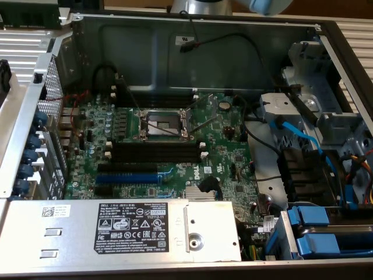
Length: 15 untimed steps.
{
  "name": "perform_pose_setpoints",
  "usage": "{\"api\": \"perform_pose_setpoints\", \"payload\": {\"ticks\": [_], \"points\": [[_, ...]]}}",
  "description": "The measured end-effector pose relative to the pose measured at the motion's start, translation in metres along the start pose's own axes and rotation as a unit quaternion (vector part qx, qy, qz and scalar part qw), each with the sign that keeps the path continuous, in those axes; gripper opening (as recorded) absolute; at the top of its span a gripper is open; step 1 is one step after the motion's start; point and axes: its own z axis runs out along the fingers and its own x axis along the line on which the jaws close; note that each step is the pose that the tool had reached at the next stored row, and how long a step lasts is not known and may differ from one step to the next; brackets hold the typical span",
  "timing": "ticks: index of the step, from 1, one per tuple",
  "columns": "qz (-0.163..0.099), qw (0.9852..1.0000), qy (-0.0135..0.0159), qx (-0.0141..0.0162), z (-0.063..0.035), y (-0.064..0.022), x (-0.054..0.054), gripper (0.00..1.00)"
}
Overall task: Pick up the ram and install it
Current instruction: 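Pick up the ram and move it above insertion slot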
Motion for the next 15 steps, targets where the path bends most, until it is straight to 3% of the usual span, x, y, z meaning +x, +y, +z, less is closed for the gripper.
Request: {"api": "perform_pose_setpoints", "payload": {"ticks": [4,7,8,9,10,11,12,15], "points": [[-0.005,1.0,0.0024,0.0,-0.0014,0.0064,-0.001,0.12],[-0.009,1.0,0.0026,-0.0001,-0.0016,0.0111,-0.002,0.12],[-0.012,0.9999,0.0027,-0.0038,-0.0016,0.0126,-0.002,0.12],[-0.015,0.9997,0.0031,-0.0179,-0.0016,0.0129,-0.002,0.12],[-0.017,0.9994,0.0035,-0.0296,-0.0016,0.0134,-0.002,0.12],[-0.018,0.9992,0.0037,-0.0346,-0.0015,0.0156,-0.002,0.12],[-0.019,0.9991,0.0038,-0.0367,-0.0016,0.019,-0.002,0.12],[-0.02,0.9991,0.0042,-0.0376,-0.0019,0.029,-0.001,0.12]]}}
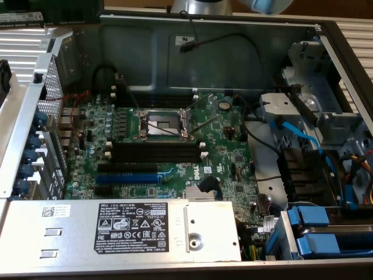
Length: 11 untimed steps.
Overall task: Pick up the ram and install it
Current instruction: 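Pick up the ram and move it above insertion slot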
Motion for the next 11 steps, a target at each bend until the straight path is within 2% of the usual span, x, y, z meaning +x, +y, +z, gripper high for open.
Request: {"api": "perform_pose_setpoints", "payload": {"ticks": [2,4,11], "points": [[0.0,1.0,0.0002,-0.0001,0.0003,0.0076,0.0,0.12],[-0.001,1.0,0.0004,0.0,0.0006,0.024,0.0,0.12],[-0.003,1.0,0.0006,-0.0001,0.0017,0.0556,0.0,0.12]]}}
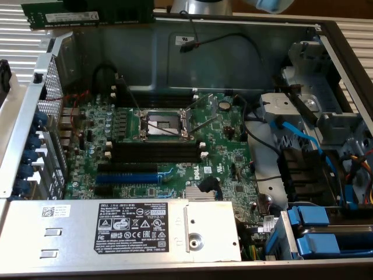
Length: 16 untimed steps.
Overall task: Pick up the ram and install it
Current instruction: 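Pick up the ram and move it above insertion slot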
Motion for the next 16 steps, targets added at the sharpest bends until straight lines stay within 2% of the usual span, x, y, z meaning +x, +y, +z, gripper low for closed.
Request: {"api": "perform_pose_setpoints", "payload": {"ticks": [4,7,9,16], "points": [[0.0,1.0,0.0004,0.0,0.0003,0.0183,0.0,0.12],[0.0,1.0,0.0027,0.0,0.0009,0.0315,0.0,0.12],[0.0,1.0,0.0057,0.0,0.001,0.0343,0.0,0.12],[0.01,0.9998,0.016,0.0,0.0013,0.036,0.0,0.12]]}}
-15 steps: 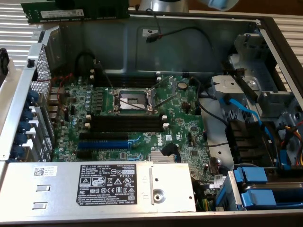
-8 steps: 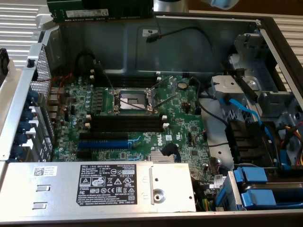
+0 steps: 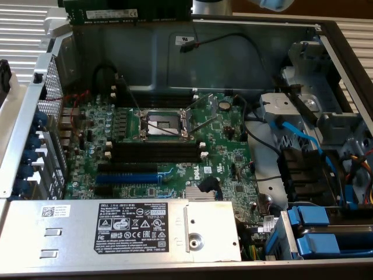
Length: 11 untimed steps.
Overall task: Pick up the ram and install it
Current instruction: 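Pick up the ram and move it above insertion slot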
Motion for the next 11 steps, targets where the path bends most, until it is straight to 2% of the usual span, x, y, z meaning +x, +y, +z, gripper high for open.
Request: {"api": "perform_pose_setpoints", "payload": {"ticks": [2,7,9,11], "points": [[0.002,1.0,0.0018,0.0,0.0003,0.0012,0.0005,0.12],[0.009,1.0,0.0015,0.0008,0.0022,0.0041,0.0024,0.12],[0.01,0.9999,0.0013,0.0024,0.0035,0.0059,0.0038,0.12],[0.011,0.9999,0.0012,0.0059,0.0054,0.0076,0.0056,0.12]]}}
